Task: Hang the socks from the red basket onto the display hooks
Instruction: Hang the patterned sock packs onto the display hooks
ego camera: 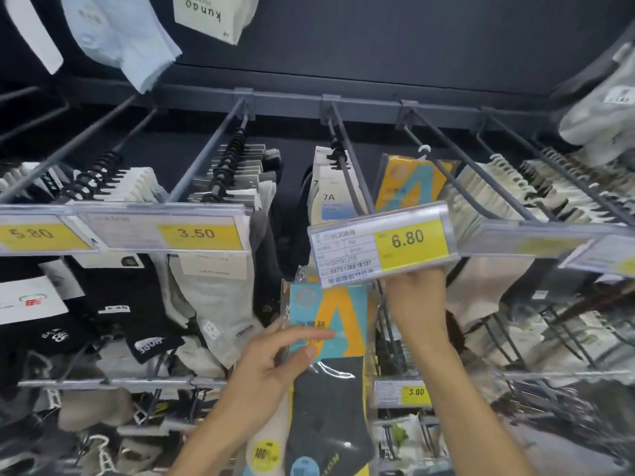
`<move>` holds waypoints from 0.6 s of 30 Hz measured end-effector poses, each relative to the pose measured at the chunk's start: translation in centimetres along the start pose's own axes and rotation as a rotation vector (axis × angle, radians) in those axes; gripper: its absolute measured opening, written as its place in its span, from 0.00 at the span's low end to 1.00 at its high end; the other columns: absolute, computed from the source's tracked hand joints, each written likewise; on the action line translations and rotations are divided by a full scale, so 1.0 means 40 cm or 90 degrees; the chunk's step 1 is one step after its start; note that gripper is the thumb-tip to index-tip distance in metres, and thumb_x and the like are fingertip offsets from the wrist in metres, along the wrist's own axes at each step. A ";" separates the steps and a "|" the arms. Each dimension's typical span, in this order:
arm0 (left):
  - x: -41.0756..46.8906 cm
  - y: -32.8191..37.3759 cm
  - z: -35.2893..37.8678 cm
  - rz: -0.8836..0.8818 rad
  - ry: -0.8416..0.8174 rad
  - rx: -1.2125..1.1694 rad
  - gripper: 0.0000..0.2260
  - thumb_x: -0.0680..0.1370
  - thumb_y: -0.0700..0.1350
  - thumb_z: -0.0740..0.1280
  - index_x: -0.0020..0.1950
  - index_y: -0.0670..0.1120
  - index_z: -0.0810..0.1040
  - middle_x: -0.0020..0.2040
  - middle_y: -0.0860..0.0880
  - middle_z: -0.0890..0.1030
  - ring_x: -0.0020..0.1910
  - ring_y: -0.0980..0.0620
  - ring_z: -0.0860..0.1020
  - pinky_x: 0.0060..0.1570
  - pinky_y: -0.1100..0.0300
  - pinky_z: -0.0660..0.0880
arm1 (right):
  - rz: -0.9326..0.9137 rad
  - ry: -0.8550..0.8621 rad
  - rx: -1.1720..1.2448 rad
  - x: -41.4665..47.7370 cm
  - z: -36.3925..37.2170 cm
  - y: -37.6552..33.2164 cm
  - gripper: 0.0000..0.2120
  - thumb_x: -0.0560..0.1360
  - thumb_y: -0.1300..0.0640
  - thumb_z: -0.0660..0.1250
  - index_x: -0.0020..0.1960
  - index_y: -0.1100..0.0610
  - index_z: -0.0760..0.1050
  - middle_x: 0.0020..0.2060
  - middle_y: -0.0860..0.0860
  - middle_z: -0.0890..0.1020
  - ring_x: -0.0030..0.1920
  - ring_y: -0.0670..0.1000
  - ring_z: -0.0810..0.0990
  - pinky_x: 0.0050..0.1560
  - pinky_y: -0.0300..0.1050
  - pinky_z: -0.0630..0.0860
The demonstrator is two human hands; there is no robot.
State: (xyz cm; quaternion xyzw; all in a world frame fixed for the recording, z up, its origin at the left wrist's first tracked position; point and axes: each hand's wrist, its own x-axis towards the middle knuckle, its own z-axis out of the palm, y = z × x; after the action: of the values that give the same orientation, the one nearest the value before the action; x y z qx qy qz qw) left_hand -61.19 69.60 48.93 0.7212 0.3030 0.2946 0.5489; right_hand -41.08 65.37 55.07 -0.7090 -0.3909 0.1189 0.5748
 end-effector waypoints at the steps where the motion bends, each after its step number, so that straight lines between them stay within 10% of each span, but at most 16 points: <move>1: 0.002 -0.004 0.011 0.008 0.012 0.008 0.10 0.77 0.53 0.68 0.55 0.66 0.84 0.54 0.62 0.82 0.50 0.65 0.78 0.49 0.72 0.70 | -0.021 0.025 0.026 -0.027 -0.012 0.015 0.07 0.76 0.55 0.67 0.53 0.49 0.77 0.52 0.48 0.82 0.52 0.44 0.79 0.49 0.38 0.75; 6: 0.028 -0.014 0.088 0.027 -0.021 -0.073 0.16 0.76 0.48 0.70 0.60 0.65 0.81 0.62 0.59 0.81 0.63 0.57 0.78 0.60 0.66 0.73 | 0.048 0.027 -0.002 -0.197 -0.069 0.101 0.30 0.62 0.37 0.73 0.63 0.32 0.70 0.52 0.37 0.74 0.50 0.44 0.77 0.45 0.34 0.76; 12: 0.064 -0.003 0.174 0.050 -0.048 -0.183 0.39 0.72 0.49 0.75 0.74 0.72 0.60 0.74 0.61 0.70 0.72 0.58 0.72 0.66 0.60 0.73 | 0.111 0.026 0.040 -0.211 -0.146 0.132 0.31 0.63 0.48 0.78 0.63 0.35 0.71 0.46 0.38 0.79 0.45 0.41 0.79 0.43 0.30 0.74; 18: 0.079 -0.007 0.219 -0.105 0.006 -0.275 0.27 0.73 0.53 0.71 0.68 0.74 0.69 0.62 0.67 0.80 0.63 0.60 0.79 0.70 0.49 0.68 | 0.177 0.094 0.213 -0.230 -0.196 0.170 0.22 0.73 0.67 0.73 0.62 0.49 0.74 0.51 0.47 0.85 0.54 0.47 0.83 0.52 0.41 0.78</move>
State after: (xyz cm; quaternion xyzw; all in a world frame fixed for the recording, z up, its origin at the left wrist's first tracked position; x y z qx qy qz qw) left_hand -52.54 66.70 46.98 0.5585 0.2934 0.3102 0.7112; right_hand -39.54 53.11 48.75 -0.6573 -0.2214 0.2080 0.6897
